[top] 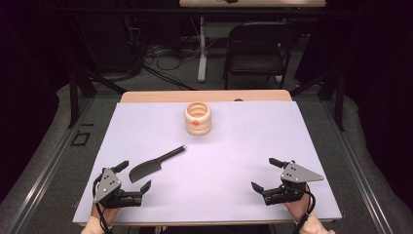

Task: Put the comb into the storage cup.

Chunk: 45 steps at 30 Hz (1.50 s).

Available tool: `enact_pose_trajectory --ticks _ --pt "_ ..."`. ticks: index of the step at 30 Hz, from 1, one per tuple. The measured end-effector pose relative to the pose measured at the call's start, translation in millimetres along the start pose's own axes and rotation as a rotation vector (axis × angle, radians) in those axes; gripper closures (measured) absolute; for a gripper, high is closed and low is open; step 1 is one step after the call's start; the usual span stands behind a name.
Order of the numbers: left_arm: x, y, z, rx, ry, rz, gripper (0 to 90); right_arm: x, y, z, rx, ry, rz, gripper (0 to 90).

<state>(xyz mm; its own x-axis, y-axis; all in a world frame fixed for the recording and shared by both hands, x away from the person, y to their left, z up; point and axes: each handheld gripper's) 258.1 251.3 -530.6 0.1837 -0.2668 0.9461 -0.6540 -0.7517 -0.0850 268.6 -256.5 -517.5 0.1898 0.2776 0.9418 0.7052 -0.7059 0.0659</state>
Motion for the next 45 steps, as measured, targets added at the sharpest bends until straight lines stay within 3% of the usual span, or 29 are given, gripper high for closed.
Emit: enact_pose_trajectory --ticks 18,36,45 --pt "6.0 5.0 13.1 0.006 -0.024 -0.005 0.1 -0.4 0.5 1.4 0.001 -0.007 0.002 0.0" --pt "18.5 -4.5 34.5 0.027 -0.029 -0.052 0.1 -0.8 0.4 3.4 0.001 -0.018 0.009 0.0" --pt "25.4 -7.3 49.2 0.026 -0.048 -0.051 0.1 -0.7 0.4 3.2 0.001 -0.016 0.008 0.0"
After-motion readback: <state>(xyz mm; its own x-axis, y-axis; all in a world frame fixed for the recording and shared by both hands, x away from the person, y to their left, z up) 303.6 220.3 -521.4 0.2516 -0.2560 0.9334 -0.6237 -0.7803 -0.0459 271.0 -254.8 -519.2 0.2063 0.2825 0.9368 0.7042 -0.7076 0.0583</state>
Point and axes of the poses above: each handheld gripper's, and its own axes: z roughly forward along the jaws, x roughly out of its top, y roughly to its right, and after that the axes turned 2 degrees about -x, right-handed
